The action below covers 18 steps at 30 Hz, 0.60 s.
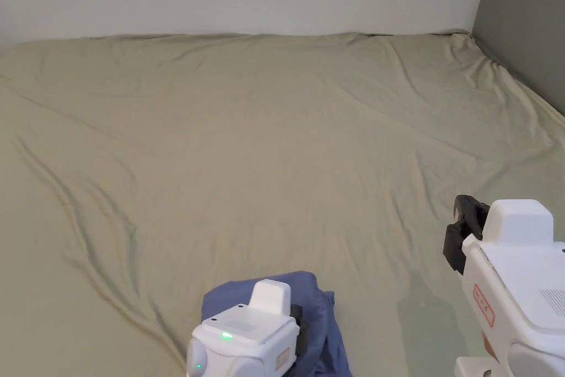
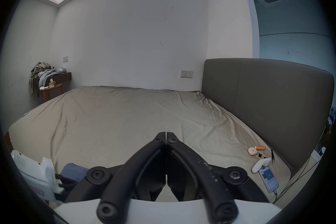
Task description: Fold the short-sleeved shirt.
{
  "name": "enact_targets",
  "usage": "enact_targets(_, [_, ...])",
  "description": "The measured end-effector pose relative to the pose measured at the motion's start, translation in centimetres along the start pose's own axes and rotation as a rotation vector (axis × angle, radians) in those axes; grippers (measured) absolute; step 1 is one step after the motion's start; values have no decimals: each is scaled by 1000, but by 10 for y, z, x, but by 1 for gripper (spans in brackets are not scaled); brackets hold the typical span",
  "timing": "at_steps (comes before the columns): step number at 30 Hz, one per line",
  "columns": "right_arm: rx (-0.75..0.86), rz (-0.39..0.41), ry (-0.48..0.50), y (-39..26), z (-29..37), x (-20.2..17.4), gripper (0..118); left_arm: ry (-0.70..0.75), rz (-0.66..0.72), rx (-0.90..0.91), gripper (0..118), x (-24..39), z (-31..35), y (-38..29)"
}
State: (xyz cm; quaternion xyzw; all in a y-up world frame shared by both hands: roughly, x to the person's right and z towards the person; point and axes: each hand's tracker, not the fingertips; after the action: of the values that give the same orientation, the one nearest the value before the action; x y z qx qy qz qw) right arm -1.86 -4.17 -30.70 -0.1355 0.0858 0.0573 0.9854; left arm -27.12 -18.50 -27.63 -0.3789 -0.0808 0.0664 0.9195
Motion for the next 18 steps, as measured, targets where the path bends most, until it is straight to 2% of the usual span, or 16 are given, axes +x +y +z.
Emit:
enact_targets(6, [-25,-8,-21,-8,-3,10,1,3,-72,-127,0,30,-42,-16])
enact_targets(13, [-30,-26,-27,-10,0,11,1,8,-84,-98,0,32,-37,-15])
enact_targets(18, [9,-25,-17,1,9,6,1,-9,-71,214,0,22,37,32])
